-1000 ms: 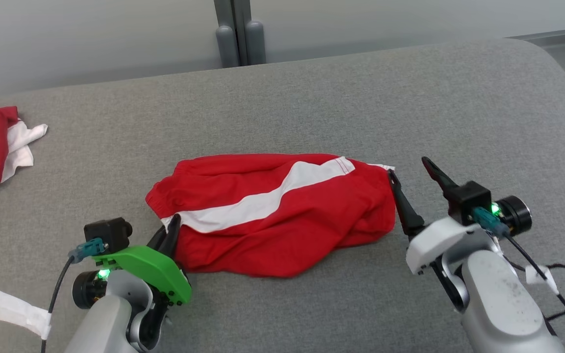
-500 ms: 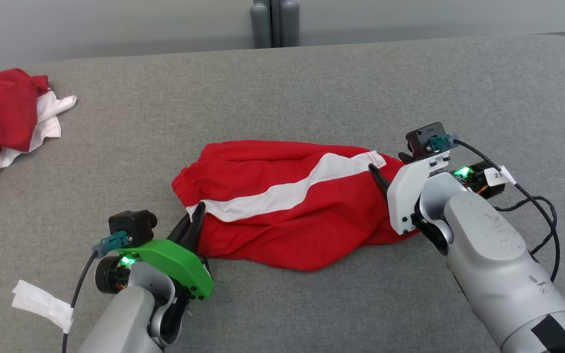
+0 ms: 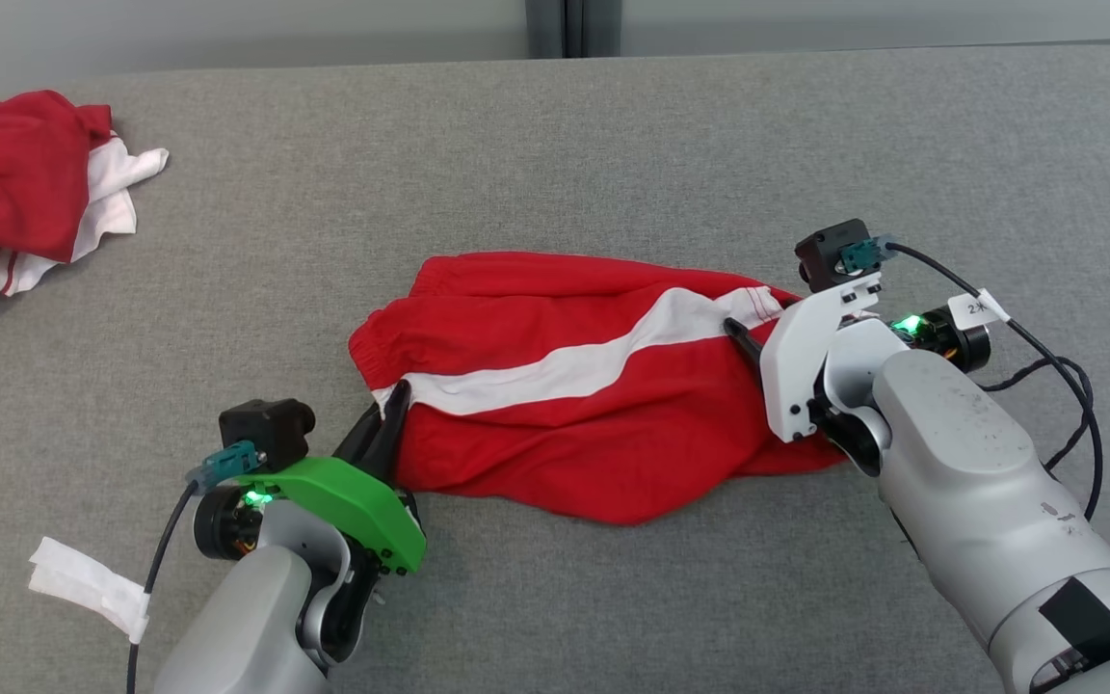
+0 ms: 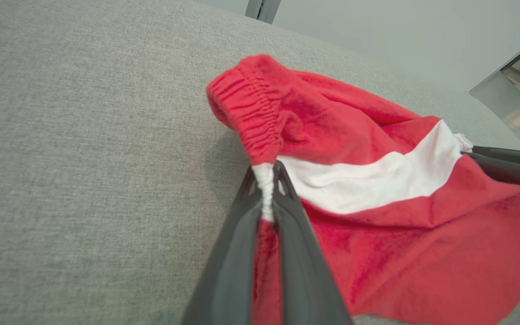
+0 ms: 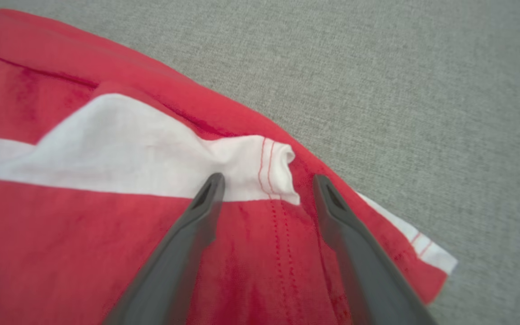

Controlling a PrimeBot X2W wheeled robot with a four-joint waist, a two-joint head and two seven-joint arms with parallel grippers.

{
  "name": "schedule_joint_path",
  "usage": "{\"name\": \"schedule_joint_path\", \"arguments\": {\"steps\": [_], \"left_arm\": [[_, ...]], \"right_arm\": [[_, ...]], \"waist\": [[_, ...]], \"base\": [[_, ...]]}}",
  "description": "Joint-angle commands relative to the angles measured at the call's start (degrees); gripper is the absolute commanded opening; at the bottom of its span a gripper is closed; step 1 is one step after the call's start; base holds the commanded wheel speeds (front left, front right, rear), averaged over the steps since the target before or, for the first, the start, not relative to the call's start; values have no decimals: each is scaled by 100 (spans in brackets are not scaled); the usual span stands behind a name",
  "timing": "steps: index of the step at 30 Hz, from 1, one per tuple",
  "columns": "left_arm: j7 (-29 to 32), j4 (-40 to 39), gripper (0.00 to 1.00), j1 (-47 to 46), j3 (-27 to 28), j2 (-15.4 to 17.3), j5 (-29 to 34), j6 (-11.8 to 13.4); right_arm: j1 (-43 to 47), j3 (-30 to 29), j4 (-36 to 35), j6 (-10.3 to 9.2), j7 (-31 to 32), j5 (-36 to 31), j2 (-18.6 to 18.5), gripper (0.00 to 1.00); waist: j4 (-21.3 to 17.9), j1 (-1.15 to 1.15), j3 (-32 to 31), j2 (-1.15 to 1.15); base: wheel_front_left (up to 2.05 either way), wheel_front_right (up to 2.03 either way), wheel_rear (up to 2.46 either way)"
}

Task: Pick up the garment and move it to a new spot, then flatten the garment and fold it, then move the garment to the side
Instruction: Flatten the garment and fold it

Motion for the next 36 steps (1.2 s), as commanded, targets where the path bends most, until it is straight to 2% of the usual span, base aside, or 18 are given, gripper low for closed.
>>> {"name": "schedule_joint_path", "arguments": {"steps": [1,8,10,11,13,18,22,23,29,36], "left_arm": [[-51,22,0,-95,-12,32,-31,-14],[-103,80,0,-187,-114,45,-101,-14],[-130,97,0,-200,-131,58,-124,-14],[-142,108,0,-205,-140,64,-138,-14],[-161,128,0,-214,-154,76,-160,-14],[-205,173,0,-242,-177,100,-210,-14],[-237,187,0,-257,-182,138,-245,-14],[-244,186,0,-264,-183,149,-250,-14],[-297,122,0,-288,-126,235,-304,-14],[-351,-103,0,-169,0,419,-355,68]], "right_arm": [[-89,59,48,-8,18,69,-18,100],[-247,558,156,-8,26,293,28,100],[-284,697,180,-8,-3,345,11,82],[-310,769,192,-8,-22,370,9,53],[-363,914,217,-8,-57,362,-13,43],[-411,1191,291,-8,-141,411,-6,30],[-439,1393,307,-7,-169,464,8,12],[-458,1416,294,-8,-205,500,7,0],[-520,1505,125,-8,-439,650,-60,0],[-438,1571,-312,-8,-693,861,-321,0]], "waist": [[20,0,34,0],[44,0,93,0],[45,0,110,0],[44,0,117,0],[40,0,126,0],[15,0,124,0],[-28,0,126,0],[-43,0,125,0],[-137,0,34,0],[-303,0,-148,0]], "base": [[0,0,0],[0,0,0],[0,0,0],[0,0,0],[0,0,0],[0,0,0],[0,0,0],[0,0,0],[0,0,0],[0,0,0]]}}
